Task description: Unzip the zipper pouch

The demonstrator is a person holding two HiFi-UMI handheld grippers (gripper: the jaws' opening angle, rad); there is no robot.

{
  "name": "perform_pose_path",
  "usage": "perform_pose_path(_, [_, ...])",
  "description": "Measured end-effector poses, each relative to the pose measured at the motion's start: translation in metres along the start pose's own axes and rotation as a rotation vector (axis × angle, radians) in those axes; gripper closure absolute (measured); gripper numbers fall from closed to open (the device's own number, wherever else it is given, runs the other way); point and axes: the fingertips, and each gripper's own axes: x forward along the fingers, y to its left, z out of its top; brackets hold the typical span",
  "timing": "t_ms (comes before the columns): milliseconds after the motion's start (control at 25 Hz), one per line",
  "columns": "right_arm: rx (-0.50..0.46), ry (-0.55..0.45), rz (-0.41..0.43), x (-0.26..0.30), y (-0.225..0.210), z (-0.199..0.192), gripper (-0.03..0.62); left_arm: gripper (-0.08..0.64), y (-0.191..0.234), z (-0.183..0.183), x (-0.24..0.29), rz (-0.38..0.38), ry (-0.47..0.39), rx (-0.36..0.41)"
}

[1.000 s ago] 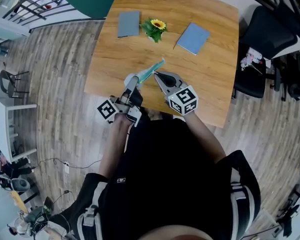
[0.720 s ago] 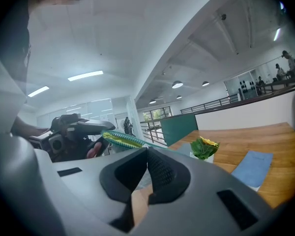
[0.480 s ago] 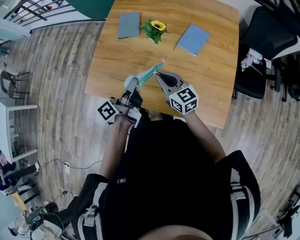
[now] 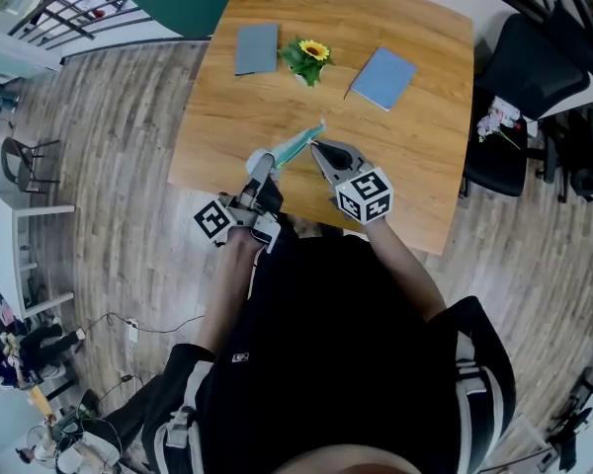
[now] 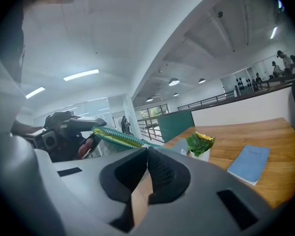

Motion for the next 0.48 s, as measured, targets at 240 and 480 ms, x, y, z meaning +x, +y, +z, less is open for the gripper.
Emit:
perform_pose_path(240, [-0.019,0.0,-0.03,0.0002,-0.004,0.0002,0.588,0.554,-0.0018,-0.0005,0.0021,0.001,0.002,0.002])
perform_pose_path(480, [-0.02,0.009,-0.046,-0.002,-0.0095,-0.0008,0.588,0.554,-0.0039,0.0006,0.0,0.0,0.002,0.002])
